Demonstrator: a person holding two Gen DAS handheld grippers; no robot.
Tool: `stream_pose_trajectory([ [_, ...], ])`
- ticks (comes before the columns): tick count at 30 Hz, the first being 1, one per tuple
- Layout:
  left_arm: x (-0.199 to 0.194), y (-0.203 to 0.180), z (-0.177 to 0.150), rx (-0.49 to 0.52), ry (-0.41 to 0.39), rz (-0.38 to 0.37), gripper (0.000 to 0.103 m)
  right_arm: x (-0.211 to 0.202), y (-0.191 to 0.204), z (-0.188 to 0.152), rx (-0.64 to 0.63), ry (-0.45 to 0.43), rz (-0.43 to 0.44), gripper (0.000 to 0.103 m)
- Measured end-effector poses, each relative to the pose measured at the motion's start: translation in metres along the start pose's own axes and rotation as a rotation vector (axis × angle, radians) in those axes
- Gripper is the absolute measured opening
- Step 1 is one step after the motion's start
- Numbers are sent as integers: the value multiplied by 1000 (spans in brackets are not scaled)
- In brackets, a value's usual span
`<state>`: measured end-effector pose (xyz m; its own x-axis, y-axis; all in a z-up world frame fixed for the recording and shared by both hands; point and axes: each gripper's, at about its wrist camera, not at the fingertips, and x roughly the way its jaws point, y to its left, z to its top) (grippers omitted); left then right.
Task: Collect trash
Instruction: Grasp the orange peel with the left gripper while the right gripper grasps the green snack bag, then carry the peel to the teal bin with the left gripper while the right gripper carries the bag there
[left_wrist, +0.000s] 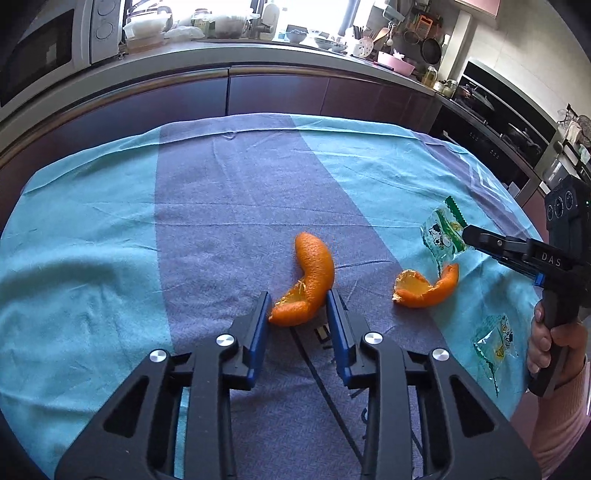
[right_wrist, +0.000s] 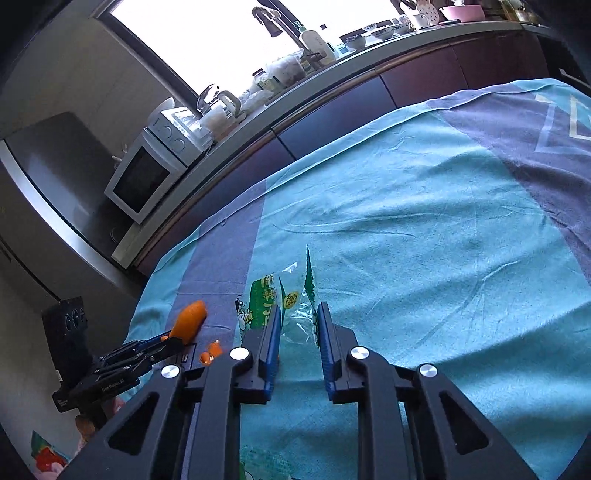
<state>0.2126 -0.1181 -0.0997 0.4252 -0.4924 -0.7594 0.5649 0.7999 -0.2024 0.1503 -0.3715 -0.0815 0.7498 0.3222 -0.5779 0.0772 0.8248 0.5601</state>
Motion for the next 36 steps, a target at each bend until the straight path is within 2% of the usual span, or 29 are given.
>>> stream_pose_trajectory([
  [7, -19, 0, -6, -6, -47, 2, 19, -5, 18, 2, -33, -37, 27, 9],
  [12, -43, 7, -13, -22, -86, -5, 10, -10, 35, 4, -62, -71, 55, 8],
  [18, -76, 22, -26, -44, -132, 4, 9, -15, 59, 3, -87, -86, 116, 7],
  [25, -112, 45, -42, -75, -173, 28, 9, -2, 95, -9, -133, -40, 206, 7],
  [36, -168, 84, -79, -134, -219, 87, 9, 37, 157, -34, -201, 77, 342, 7],
])
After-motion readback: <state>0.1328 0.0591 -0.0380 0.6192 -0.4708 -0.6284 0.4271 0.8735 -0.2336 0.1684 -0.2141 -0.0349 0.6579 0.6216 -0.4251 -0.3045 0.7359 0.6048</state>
